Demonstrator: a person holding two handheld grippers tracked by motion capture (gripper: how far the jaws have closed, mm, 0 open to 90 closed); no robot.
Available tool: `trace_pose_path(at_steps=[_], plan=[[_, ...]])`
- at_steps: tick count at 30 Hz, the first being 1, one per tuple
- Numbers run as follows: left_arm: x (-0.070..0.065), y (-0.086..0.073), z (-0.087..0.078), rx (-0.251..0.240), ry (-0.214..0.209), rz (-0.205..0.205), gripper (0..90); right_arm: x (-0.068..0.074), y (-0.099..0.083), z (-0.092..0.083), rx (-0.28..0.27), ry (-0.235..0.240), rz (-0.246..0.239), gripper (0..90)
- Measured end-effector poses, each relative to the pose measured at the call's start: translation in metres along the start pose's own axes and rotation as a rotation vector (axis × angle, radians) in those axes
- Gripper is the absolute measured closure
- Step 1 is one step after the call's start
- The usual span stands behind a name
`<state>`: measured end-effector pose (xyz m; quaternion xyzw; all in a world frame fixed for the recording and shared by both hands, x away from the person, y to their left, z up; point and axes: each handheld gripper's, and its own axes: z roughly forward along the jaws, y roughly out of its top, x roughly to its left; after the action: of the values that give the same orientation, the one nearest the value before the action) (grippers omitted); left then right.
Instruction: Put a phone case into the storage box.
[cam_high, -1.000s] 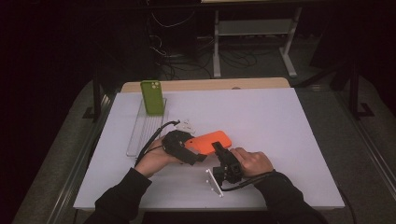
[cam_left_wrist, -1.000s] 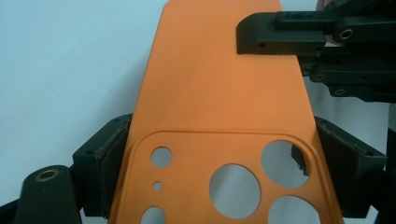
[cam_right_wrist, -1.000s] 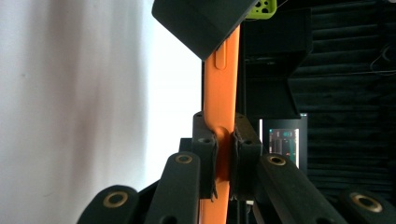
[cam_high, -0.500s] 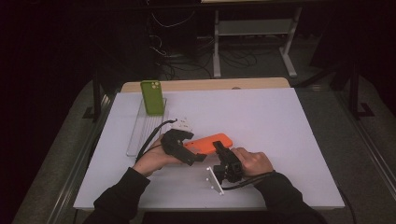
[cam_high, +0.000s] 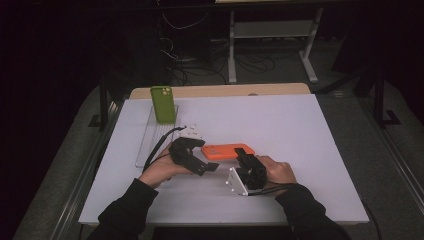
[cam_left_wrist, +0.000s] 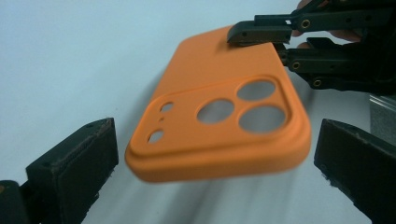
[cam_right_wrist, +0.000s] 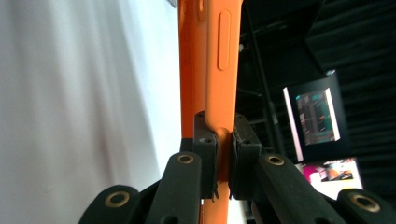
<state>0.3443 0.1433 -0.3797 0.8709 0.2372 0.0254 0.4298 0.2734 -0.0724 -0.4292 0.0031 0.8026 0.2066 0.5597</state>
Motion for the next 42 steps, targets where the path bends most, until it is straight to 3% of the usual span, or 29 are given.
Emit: trace_pose_path(at_steps=[1, 9, 11, 13, 15, 17, 18, 20, 25, 29, 34, 42], plan=[[0.000, 0.000, 0.000, -0.002, 0.004, -0.002, 0.0, -0.002, -0.001, 0.000, -0.005, -0.010, 0.012, 82.2], [0.002, 0.000, 0.000, -0.007, 0.030, -0.006, 0.0, -0.018, -0.009, 0.002, 0.019, 0.051, 0.211, 82.1], [0.002, 0.000, 0.000, -0.027, 0.033, -0.015, 0.0, -0.019, -0.008, 0.001, 0.027, 0.077, 0.334, 82.1], [0.003, 0.000, -0.001, -0.023, 0.041, -0.018, 0.0, -0.023, -0.011, 0.002, 0.031, 0.102, 0.405, 82.1], [0.005, 0.001, -0.002, -0.021, 0.043, 0.007, 0.0, -0.027, -0.014, 0.003, 0.039, 0.123, 0.460, 82.1], [0.003, 0.001, -0.002, -0.025, 0.044, -0.013, 0.0, -0.032, -0.018, 0.005, 0.043, 0.145, 0.509, 82.1], [0.003, 0.001, -0.002, -0.025, 0.043, -0.009, 0.0, -0.032, -0.018, 0.005, 0.042, 0.162, 0.577, 82.1], [0.003, 0.001, -0.002, -0.028, 0.047, -0.003, 0.0, -0.034, -0.019, 0.006, 0.048, 0.192, 0.670, 82.1], [0.002, 0.001, -0.003, -0.037, 0.057, -0.018, 0.0, -0.040, -0.025, 0.008, 0.061, 0.254, 0.821, 82.1], [0.003, 0.003, -0.005, -0.057, 0.071, -0.023, 0.0, -0.045, -0.030, 0.009, 0.062, 0.282, 0.897, 82.1], [0.005, 0.005, -0.006, -0.092, 0.098, -0.050, 0.0, -0.048, -0.034, 0.010, 0.059, 0.320, 1.024, 82.0], [0.008, 0.012, -0.011, -0.190, 0.125, -0.132, 0.0, -0.048, -0.031, 0.008, 0.055, 0.344, 1.093, 82.0]])
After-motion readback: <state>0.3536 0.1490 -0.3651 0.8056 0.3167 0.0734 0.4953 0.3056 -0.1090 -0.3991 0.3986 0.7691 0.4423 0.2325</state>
